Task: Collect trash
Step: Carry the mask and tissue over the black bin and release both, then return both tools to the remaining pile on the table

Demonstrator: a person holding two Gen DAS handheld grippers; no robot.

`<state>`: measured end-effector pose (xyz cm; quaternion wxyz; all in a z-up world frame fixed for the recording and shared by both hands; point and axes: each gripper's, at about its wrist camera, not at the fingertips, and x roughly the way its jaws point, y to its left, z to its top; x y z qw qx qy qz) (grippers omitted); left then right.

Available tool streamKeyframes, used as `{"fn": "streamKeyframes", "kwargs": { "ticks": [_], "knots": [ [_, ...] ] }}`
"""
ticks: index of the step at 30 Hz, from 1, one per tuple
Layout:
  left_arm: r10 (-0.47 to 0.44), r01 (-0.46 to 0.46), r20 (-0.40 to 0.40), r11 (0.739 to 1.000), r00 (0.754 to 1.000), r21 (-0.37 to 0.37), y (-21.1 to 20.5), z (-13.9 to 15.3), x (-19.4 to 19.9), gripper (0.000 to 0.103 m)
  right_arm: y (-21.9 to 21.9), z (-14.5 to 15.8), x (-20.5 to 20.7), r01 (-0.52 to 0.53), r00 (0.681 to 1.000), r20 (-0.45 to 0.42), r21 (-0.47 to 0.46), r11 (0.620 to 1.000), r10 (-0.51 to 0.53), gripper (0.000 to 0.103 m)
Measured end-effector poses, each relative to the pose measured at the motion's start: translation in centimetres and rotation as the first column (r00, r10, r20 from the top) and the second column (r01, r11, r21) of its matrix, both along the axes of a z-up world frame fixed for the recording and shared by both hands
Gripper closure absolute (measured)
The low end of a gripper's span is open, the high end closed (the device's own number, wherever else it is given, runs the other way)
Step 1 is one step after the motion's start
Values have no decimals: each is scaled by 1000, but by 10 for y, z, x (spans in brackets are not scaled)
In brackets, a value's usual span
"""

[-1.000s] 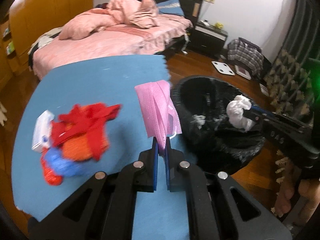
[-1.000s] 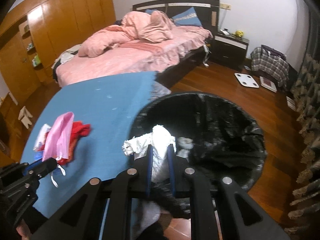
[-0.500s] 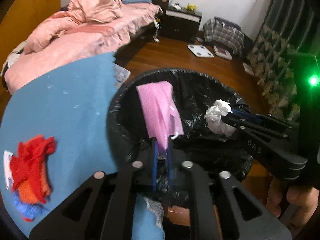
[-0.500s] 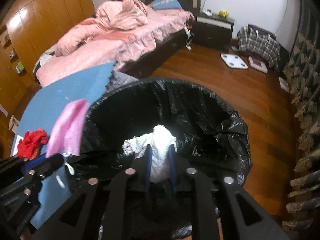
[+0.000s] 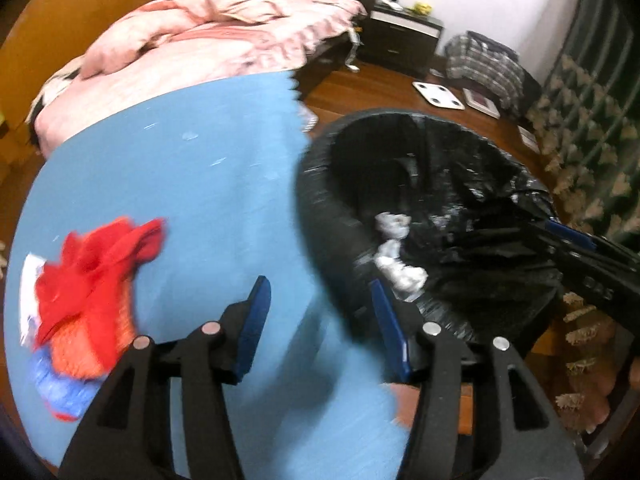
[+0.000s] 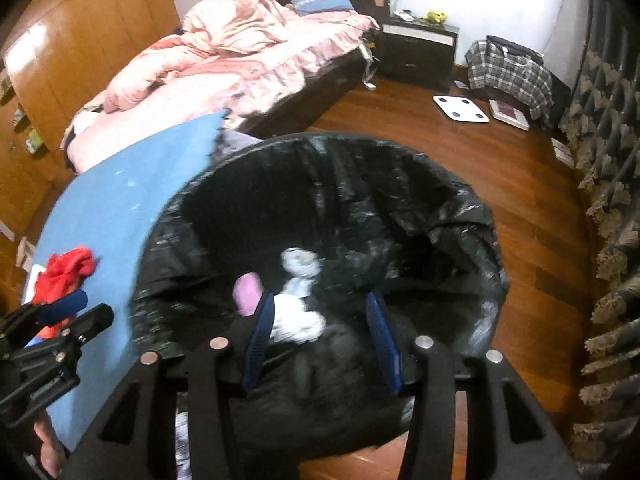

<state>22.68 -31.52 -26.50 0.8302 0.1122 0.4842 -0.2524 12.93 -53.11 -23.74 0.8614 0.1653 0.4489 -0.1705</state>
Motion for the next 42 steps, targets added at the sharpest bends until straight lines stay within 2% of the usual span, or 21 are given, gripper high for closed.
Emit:
{"fn": "streamKeyframes", "kwargs": {
  "ticks": [12,17,25,35,42],
  "knots": [
    [176,-176,76,984,982,2,147,32,-6,50,136,26,3,-172,984,55,0,985,171,55],
    [257,-258,96,966,962,-4,210,40,-12,50,189,29,14,-239,969,65,2,971,239,55],
    [355,-357,118,934,928,-3,295,36,-17,49,265,29,34,-340,936,92,-26,940,341,55],
    [387,-386,126,922,914,-34,337,24,-19,50,345,10,62,-443,890,105,-21,896,443,56],
    [393,-390,127,919,911,-54,352,16,-9,51,368,-5,79,-469,878,91,-20,883,469,56]
  ]
}}
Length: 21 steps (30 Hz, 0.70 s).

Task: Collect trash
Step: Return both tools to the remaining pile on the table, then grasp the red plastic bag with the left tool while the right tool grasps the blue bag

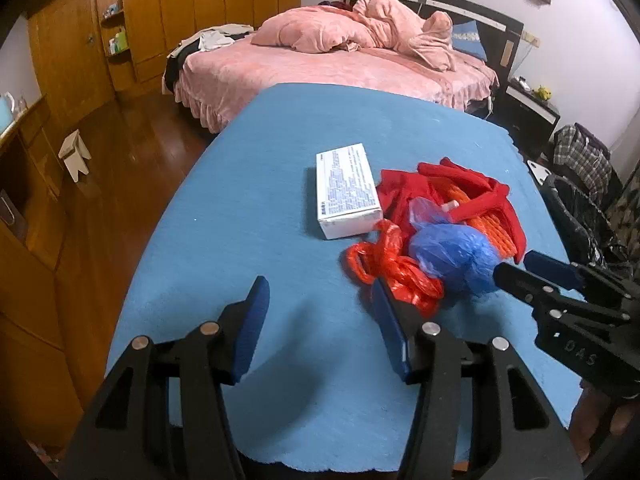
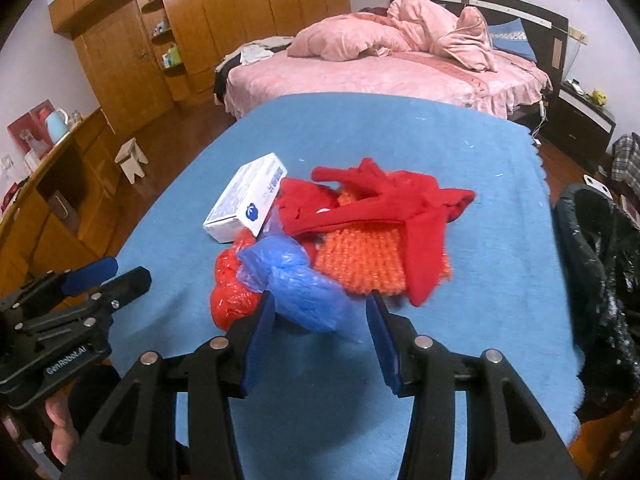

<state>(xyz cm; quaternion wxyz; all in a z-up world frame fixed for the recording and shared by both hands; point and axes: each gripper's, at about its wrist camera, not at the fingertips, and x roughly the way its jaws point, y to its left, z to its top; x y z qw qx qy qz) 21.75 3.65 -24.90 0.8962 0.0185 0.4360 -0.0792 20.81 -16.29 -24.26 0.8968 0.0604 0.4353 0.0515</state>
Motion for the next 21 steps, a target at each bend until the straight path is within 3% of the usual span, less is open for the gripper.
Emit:
{"fn": "streamKeyframes", "kwargs": {
  "ticks": [6,11,13,21],
  "knots": [
    [5,-5,-14,1000,1000,-9,6,-10,9,51,11,-11,10,-18,1000,-23,-3,1000,18,57],
    [1,-2,-34,1000,999,-15,2,-18,12,51,13,-19,16,-38,998,-52,11,999,38,82],
    [-8,7,-38,1000,999,-19,-3,-19,11,51,12,-17,13,-43,998,-49,15,999,43,86],
    [-47,45,-46,998,998,-41,-28,-21,8,51,-4,7,-3,-28,1000,-10,58,998,29,87]
  ]
}}
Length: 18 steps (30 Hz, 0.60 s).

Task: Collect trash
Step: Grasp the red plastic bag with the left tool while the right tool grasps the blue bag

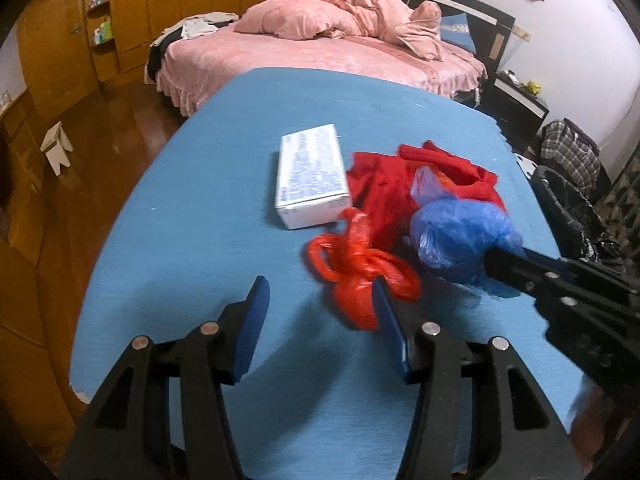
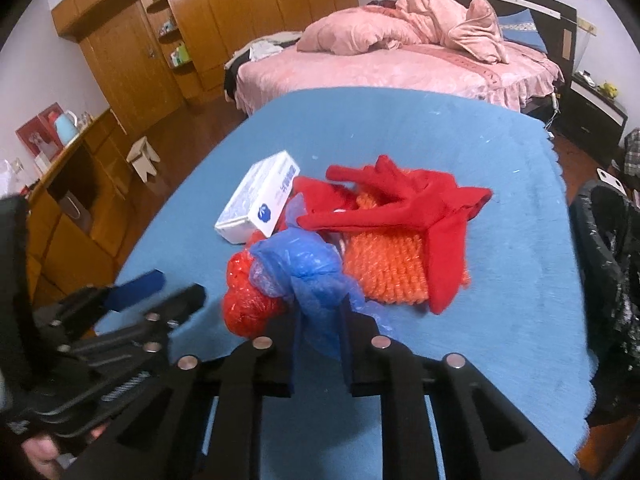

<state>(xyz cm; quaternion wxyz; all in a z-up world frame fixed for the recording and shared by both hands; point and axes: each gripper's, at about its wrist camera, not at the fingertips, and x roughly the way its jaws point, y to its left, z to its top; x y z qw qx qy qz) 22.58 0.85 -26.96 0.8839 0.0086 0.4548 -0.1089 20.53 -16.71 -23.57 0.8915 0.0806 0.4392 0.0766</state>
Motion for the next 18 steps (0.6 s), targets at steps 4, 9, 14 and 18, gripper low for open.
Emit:
{"fn": "streamKeyframes", "kwargs": {
  "ticks": [4,9,14,18],
  "knots": [
    [-16,16,-17,1000,1000,-16,-15,-5,1,51,-14,12,-11,20,1000,18,15,1000,-20,87],
    [-36,36,-35,999,999,-9,-35,-16,7,51,-33,13,-16,54,998,16,18,998,-55,87],
    [-40,41,-62,999,997,13,-48,-32,16,57,-41,10,-16,70,997,9,24,997,-71,87],
    [-37,36,-56,999,998,-14,-44,-27,17,72,-43,11,-17,71,997,12,23,997,-72,87]
  ]
}}
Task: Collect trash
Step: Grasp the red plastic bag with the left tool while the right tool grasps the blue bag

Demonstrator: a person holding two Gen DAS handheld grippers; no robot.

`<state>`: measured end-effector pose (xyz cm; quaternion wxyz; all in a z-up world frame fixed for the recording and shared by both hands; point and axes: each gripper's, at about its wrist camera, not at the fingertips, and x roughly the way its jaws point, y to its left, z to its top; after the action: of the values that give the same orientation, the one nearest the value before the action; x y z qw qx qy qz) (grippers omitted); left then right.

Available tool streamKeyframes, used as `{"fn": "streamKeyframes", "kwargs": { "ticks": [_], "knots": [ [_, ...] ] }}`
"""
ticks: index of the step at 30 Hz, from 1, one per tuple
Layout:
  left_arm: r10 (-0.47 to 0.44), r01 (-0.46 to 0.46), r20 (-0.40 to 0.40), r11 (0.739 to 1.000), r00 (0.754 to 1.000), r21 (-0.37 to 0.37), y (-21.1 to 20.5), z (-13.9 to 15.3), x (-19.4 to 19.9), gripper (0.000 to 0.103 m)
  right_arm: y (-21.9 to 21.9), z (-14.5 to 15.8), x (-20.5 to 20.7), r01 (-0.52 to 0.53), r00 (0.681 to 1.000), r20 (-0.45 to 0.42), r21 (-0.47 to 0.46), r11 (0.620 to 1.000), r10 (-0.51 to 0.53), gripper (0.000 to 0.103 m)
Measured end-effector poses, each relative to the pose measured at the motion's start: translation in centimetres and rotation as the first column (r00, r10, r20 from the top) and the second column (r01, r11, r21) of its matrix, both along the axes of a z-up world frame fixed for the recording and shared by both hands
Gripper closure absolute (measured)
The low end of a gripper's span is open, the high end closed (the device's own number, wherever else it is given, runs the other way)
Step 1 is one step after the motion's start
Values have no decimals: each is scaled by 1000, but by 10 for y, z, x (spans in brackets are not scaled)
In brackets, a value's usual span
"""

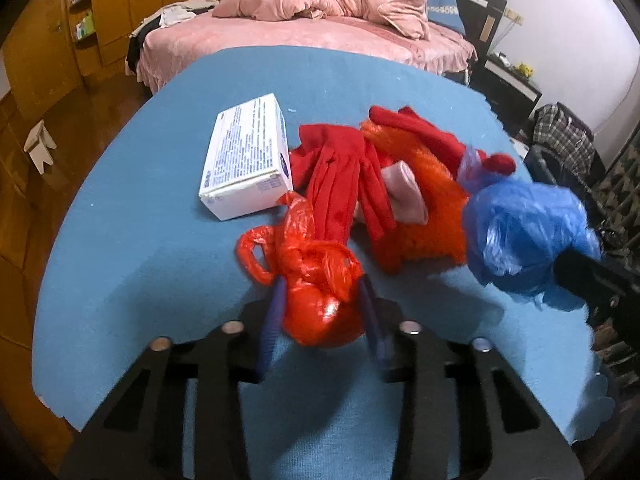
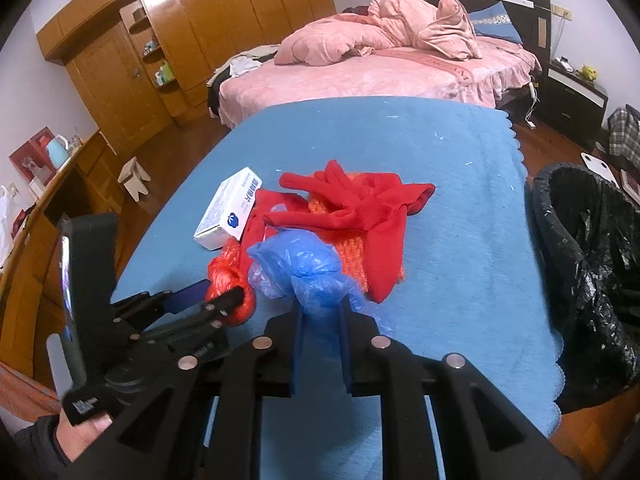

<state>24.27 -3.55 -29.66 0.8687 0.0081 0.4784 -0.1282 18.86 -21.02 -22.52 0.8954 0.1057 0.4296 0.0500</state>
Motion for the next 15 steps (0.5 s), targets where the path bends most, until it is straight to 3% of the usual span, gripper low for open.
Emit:
{"fn": "streamKeyframes", "kwargs": {
  "ticks": [4,15],
  "knots": [
    [-7,7,11,1000,1000,-11,4,14,-7,87,-6,4,-4,7,1000,10,1,1000,-7,87],
    [-14,15,57,1000,998,-15,-1,53,-34,90,-32,28,-22,58,997,55,-11,998,-58,87]
  ]
}}
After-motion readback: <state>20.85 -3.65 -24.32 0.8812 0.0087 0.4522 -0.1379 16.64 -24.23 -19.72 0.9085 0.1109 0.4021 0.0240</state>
